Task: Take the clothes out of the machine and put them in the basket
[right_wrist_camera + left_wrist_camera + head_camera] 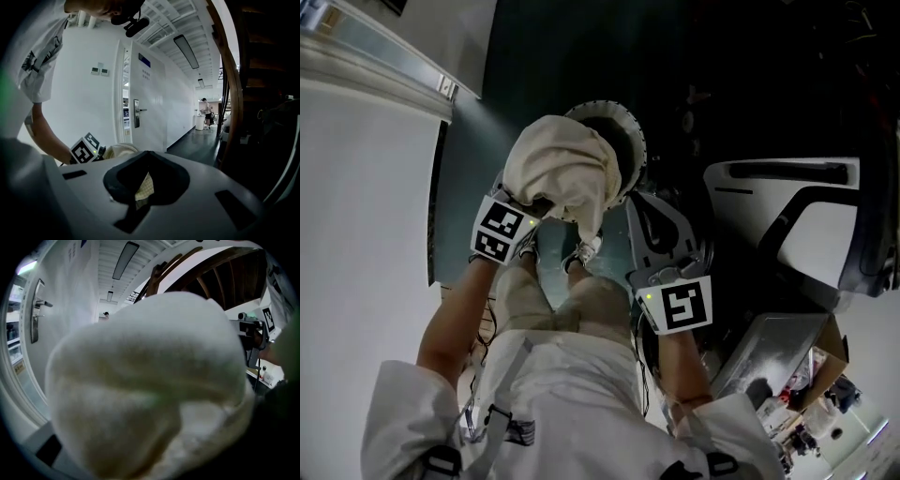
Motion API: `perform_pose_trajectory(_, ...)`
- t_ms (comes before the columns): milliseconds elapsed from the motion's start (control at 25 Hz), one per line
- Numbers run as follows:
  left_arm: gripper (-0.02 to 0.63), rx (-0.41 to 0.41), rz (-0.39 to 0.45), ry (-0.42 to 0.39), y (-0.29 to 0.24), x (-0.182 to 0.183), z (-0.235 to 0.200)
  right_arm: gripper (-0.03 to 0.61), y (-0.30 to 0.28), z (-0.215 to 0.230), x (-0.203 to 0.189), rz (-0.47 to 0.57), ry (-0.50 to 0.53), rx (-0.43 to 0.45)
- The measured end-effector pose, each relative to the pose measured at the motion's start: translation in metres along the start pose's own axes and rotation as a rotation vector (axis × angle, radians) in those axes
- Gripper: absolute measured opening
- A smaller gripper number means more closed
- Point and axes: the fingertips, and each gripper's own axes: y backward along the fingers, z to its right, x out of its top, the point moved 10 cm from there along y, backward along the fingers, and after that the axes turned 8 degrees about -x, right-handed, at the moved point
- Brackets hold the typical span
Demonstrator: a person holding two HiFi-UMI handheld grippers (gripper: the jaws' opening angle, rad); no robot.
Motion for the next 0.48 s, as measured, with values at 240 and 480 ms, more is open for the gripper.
perform_pose_trajectory(240, 0.252, -0.068, -0.073, 0.021, -0.081, -0.061, -0.023, 0.014, -0.039, 0.007, -0.079, -0.074, -0.015, 0.021)
perform_pose_trajectory(480, 0.252, -0.134, -0.145, 0.047, -0.17, -0.134, -0.039, 0.014, -0.063, 0.014, -0.17, -0.13, -0.072, 0.015)
